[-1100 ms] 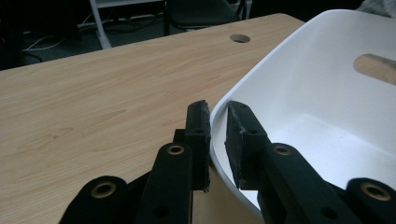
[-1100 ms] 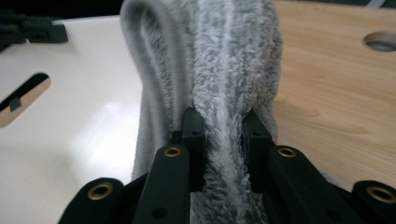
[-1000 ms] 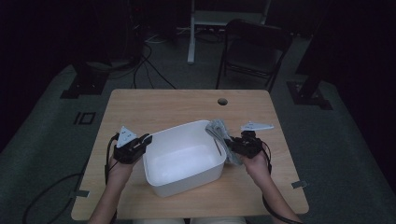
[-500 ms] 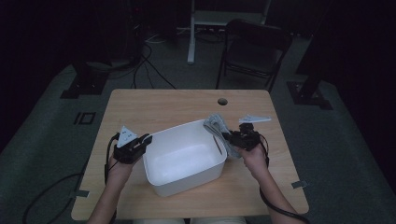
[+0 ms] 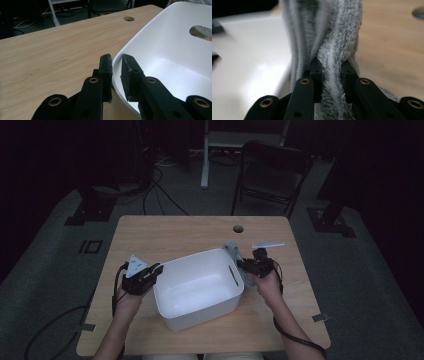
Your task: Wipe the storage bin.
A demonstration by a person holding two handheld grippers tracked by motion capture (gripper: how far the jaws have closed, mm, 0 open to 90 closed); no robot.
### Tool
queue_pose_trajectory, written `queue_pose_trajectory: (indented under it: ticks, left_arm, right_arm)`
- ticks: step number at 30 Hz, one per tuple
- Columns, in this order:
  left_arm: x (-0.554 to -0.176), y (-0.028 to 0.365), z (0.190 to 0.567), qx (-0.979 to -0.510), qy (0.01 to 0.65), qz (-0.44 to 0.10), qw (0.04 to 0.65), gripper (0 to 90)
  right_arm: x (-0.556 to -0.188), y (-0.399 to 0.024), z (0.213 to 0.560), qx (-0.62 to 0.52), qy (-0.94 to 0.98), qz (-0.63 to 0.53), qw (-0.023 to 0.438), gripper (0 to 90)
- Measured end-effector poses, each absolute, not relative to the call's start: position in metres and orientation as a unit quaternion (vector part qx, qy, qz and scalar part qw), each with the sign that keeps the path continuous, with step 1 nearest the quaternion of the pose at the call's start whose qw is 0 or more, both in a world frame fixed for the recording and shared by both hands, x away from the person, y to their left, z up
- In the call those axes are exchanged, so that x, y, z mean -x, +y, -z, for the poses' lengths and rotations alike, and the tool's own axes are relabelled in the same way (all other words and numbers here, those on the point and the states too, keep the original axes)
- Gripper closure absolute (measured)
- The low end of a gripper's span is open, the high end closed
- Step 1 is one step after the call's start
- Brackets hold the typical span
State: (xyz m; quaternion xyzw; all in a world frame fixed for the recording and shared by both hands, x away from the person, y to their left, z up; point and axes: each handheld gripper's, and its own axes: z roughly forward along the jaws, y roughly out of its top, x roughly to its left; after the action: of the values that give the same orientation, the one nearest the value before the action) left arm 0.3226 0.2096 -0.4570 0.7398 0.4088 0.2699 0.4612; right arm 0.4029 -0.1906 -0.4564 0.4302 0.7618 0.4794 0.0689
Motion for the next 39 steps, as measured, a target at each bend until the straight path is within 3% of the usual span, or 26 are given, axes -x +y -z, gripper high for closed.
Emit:
queue_pose_trajectory:
  ticks: [4, 18, 32, 39]
  left_arm:
    - [-0.323, 0.208, 0.457, -0.741, 0.408, -0.273, 0.458, 79.0]
    - [-0.323, 0.207, 0.457, -0.74, 0.409, -0.276, 0.457, 78.2]
    - [-0.323, 0.208, 0.458, -0.735, 0.413, -0.273, 0.463, 78.1]
    - [-0.323, 0.208, 0.458, -0.733, 0.415, -0.272, 0.465, 78.1]
  right_arm:
    - [-0.414, -0.185, 0.449, -0.424, 0.766, -0.479, 0.067, 77.5]
    - [-0.429, -0.177, 0.48, -0.449, 0.779, -0.435, 0.047, 77.6]
    - [-0.392, -0.224, 0.458, -0.464, 0.748, -0.464, 0.099, 76.9]
    - [-0.359, -0.253, 0.446, -0.466, 0.719, -0.507, 0.089, 77.0]
